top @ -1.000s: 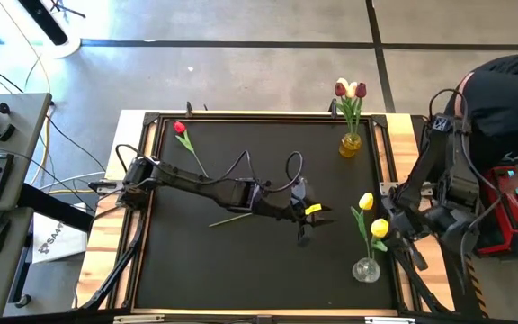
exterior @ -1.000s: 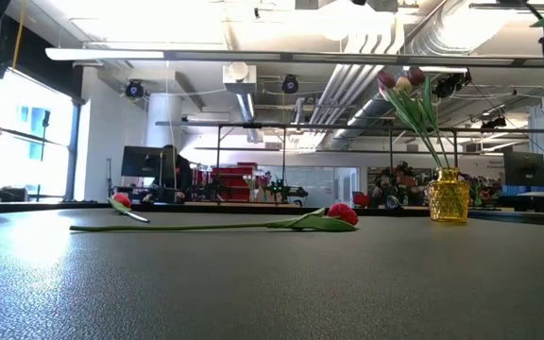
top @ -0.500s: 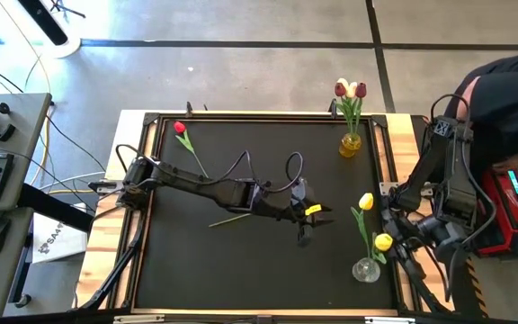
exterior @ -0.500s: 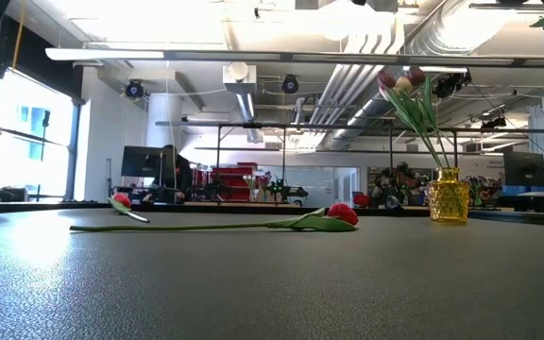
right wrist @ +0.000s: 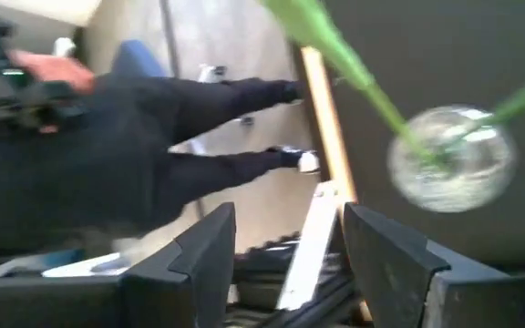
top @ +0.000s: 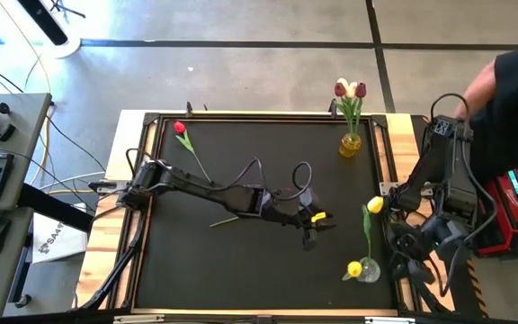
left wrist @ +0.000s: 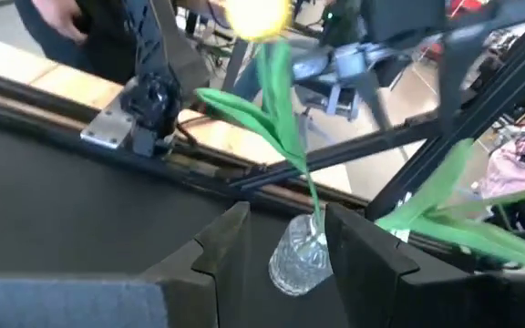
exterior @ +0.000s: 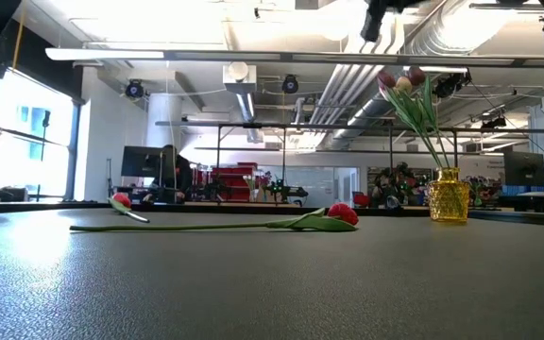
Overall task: Sort flowers into vase by color
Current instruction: Put the bottom red flower into the transparent flower vase
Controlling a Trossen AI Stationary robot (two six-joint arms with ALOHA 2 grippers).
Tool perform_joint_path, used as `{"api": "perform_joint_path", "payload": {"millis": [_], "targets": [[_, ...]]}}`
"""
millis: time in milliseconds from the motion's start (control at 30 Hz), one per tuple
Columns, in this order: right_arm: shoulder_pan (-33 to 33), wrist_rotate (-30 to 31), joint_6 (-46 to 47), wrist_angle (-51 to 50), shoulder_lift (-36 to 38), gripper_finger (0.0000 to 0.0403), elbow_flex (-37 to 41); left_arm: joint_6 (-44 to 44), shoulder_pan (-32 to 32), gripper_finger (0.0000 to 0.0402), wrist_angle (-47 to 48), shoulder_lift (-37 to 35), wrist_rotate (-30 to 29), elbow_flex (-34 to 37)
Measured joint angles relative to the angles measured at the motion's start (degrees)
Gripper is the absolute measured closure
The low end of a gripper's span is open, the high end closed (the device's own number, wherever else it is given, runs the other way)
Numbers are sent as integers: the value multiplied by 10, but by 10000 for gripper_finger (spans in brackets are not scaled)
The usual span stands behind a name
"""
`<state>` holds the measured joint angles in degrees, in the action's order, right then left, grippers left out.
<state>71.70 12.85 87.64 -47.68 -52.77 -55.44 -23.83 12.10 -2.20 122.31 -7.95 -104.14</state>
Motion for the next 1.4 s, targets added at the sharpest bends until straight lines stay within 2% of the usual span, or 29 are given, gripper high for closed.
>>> {"api": "perform_joint_path", "payload": {"millis": [133,300,400,600,700,833,933,1067,1167,1400], "targets": [[0,-6,4,49,0,216,0,-1,-4,271,-13,19,7,0],[0,48,4,113,-1,227,0,6,-21,271,16,25,21,0],[7,86,0,148,-6,236,0,-30,-37,271,6,26,33,0],[11,163,-9,192,-8,253,0,-42,-73,271,-70,39,143,-1],[11,250,-49,238,-2,258,0,-36,-82,271,-134,59,176,-1],[11,404,-171,355,13,259,0,-50,-90,271,-196,75,204,-1],[11,461,-270,426,17,259,0,-55,-95,271,-214,89,217,-6],[7,525,-310,454,18,259,0,-59,-99,271,-211,121,269,-56],[5,553,-310,450,15,260,0,-56,-95,271,-197,143,292,-108],[6,551,-314,490,2,280,0,8,-94,271,-149,189,293,-192]]}}
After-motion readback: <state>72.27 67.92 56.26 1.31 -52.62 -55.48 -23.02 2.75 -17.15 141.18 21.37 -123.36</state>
